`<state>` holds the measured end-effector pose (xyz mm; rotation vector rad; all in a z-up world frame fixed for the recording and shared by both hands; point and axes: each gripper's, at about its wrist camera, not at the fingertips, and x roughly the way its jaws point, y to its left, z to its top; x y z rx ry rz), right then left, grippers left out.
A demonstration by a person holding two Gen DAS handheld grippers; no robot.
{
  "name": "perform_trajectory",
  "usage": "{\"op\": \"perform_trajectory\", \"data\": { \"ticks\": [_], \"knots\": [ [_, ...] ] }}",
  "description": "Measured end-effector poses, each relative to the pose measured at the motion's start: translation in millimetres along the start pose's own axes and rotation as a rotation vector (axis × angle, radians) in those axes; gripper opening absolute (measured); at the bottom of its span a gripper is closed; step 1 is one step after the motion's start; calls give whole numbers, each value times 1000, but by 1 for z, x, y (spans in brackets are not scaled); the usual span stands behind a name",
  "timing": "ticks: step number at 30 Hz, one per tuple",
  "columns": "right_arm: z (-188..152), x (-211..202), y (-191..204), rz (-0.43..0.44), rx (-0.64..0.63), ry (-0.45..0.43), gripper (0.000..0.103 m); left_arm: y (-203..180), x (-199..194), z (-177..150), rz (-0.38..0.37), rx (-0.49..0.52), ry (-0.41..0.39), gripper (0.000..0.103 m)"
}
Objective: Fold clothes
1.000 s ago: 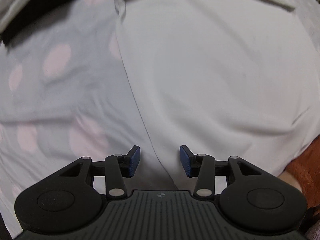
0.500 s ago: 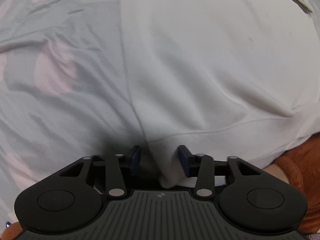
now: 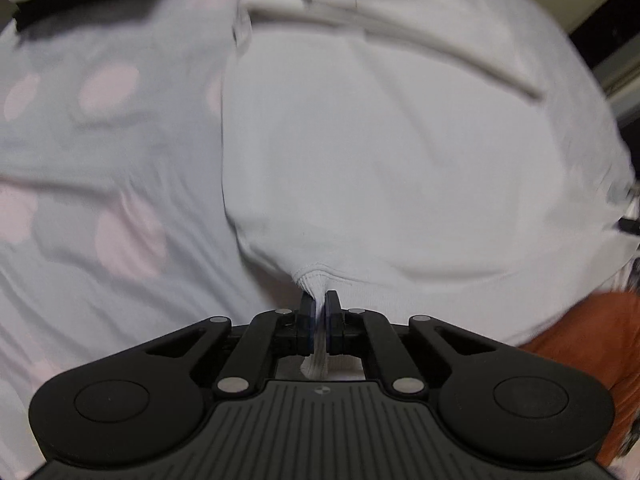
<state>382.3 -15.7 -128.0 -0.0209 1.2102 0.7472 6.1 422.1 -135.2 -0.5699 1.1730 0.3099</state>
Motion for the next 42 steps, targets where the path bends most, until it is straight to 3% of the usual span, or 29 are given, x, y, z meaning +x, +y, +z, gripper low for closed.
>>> {"op": "perform_trajectory", "data": {
  "ticks": [7,11,17,24,29,33,36,39,41,42],
  "knots": [
    [54,12,1,-12,45,-104,11,10,-4,59,-8,-55,-109,5],
    [80,46,-6,-30,80,-129,11,15,21,91,-9,-76,-152,5],
    [106,109,-23,-65,114,-128,11,26,73,130,10,-88,-154,5],
    [110,161,-45,-78,122,-54,12,41,117,144,12,-88,-113,6],
    [111,159,-48,-57,100,-43,14,38,117,144,18,-71,-121,9],
    [111,140,-38,-73,57,-52,26,23,98,139,53,-4,-145,20],
    [108,118,-27,-89,-3,-87,33,10,74,132,88,67,-199,35],
    [103,93,-17,-115,-92,-130,38,-6,52,124,143,181,-253,42],
    [96,81,-3,-133,-196,-152,40,-21,41,116,175,276,-288,56],
    [93,76,5,-141,-252,-161,43,-29,38,112,184,327,-294,57]
  ]
}}
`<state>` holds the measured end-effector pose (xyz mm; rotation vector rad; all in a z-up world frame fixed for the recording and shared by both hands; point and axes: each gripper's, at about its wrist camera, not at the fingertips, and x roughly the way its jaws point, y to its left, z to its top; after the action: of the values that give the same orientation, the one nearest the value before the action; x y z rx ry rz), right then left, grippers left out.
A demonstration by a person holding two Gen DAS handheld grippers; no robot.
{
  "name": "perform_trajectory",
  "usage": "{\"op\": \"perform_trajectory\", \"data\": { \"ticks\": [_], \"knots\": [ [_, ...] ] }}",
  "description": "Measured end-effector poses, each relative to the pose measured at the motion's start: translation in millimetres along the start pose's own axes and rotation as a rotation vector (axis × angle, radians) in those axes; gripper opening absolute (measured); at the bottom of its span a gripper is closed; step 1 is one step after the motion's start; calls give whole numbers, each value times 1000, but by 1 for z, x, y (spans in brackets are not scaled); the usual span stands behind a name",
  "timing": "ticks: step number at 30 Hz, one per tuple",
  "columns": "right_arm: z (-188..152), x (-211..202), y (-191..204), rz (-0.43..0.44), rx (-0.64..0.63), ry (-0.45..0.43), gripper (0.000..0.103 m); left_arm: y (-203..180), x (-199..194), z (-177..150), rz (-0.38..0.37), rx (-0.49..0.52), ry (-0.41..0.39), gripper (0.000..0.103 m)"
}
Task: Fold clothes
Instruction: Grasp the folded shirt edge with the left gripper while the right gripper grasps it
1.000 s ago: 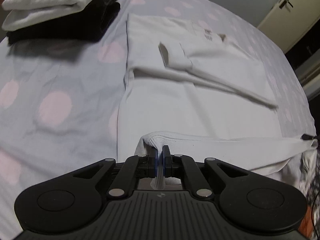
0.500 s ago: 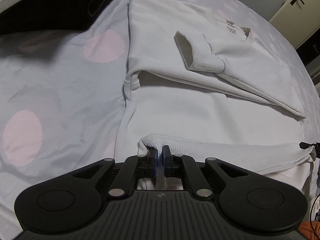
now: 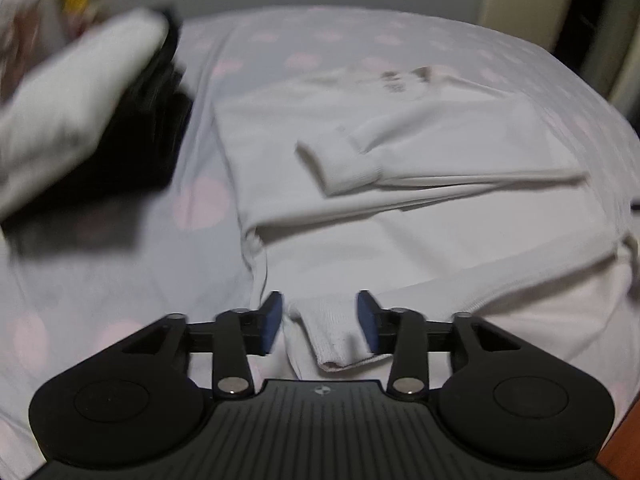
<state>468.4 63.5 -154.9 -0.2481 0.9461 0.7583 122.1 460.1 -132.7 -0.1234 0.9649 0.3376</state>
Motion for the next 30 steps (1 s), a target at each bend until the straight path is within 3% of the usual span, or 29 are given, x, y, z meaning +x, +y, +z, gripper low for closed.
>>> {"op": "perform_trajectory", "data": {
  "ticks": [8,14,17,20,21,23,24,25,26,30],
  "knots": [
    [-22,-11,76,-33,-513,-16,69,-65,6,-18,63,360,12,63],
    [-53,21,108,-99,-805,74,70,-81,39,-44,86,521,44,64],
    [-54,35,105,-125,-815,103,70,-78,53,-52,108,569,59,64],
    [-52,46,98,-147,-803,133,65,-73,65,-55,148,584,52,62],
    [-53,49,96,-166,-803,141,56,-71,68,-55,166,585,46,58],
    [-53,52,91,-191,-798,150,39,-67,69,-51,182,567,33,34],
    [-52,52,90,-198,-792,150,25,-65,69,-50,188,556,27,28],
    [-52,50,88,-203,-781,145,18,-63,68,-47,192,538,21,15],
    [-51,47,86,-207,-770,135,11,-61,64,-44,193,517,9,9],
    [-46,15,86,-214,-714,36,7,-57,32,-34,196,445,-62,6]
  ]
}}
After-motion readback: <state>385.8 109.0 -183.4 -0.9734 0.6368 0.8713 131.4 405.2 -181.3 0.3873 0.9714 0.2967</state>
